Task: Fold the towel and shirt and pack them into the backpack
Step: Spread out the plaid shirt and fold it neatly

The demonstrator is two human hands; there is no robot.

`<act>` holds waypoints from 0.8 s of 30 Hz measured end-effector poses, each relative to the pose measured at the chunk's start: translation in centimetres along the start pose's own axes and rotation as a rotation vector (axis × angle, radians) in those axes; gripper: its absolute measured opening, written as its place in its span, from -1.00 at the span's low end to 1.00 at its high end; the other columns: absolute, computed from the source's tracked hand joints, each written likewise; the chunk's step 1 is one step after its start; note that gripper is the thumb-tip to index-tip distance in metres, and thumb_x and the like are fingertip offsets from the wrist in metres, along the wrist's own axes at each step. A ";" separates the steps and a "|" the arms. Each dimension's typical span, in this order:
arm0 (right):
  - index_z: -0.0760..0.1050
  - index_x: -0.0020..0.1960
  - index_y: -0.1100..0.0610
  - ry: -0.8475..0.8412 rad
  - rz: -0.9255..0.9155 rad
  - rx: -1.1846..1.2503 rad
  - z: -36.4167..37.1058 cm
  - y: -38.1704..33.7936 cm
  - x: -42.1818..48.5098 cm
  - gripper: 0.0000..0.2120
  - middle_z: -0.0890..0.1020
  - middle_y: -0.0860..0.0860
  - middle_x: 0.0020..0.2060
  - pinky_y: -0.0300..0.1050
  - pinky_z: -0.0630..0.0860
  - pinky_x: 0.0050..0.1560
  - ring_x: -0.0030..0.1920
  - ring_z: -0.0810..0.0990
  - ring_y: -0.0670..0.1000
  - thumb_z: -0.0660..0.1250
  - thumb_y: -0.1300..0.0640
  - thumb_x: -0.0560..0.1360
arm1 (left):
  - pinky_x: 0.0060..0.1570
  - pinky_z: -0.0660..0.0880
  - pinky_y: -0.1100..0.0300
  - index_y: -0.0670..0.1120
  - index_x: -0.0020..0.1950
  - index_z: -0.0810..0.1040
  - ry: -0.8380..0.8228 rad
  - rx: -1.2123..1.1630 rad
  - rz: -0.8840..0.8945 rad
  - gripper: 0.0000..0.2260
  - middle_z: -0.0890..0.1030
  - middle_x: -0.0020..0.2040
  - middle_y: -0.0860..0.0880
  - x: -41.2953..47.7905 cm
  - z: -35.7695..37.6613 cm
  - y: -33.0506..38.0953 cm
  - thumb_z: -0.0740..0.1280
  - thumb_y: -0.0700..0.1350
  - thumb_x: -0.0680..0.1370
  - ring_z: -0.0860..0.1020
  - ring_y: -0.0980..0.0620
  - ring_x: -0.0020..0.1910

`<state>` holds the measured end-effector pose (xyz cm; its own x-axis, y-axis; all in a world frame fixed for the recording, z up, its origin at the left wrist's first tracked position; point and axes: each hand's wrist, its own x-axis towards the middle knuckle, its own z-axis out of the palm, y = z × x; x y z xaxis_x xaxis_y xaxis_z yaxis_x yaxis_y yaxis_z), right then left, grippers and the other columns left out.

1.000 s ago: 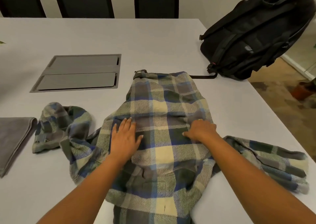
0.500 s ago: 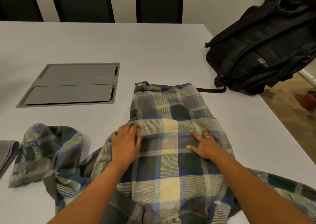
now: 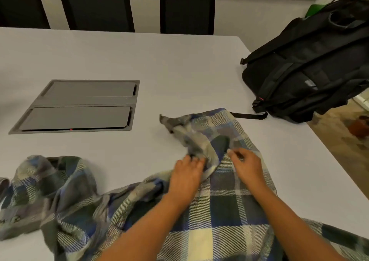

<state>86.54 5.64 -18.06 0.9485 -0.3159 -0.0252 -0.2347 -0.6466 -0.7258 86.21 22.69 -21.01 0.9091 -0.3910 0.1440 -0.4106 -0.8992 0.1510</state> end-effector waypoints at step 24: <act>0.45 0.02 -0.05 -0.021 0.324 0.968 2.4 0.4 -1.7 -0.86 0.59 0.05 0.12 0.09 0.45 0.25 0.16 0.56 0.08 0.26 -0.05 0.49 | 0.30 0.36 0.04 -0.16 0.39 0.37 -0.353 -1.119 -0.712 -0.52 0.44 0.35 -0.15 3.6 -2.1 0.9 0.31 0.03 0.54 0.42 -0.13 0.30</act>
<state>85.39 7.59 -19.96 0.8757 -0.3577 -0.3242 -0.2165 0.3093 -0.9260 88.97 20.91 -18.29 0.8457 -0.0965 -0.5249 0.4638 -0.3536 0.8123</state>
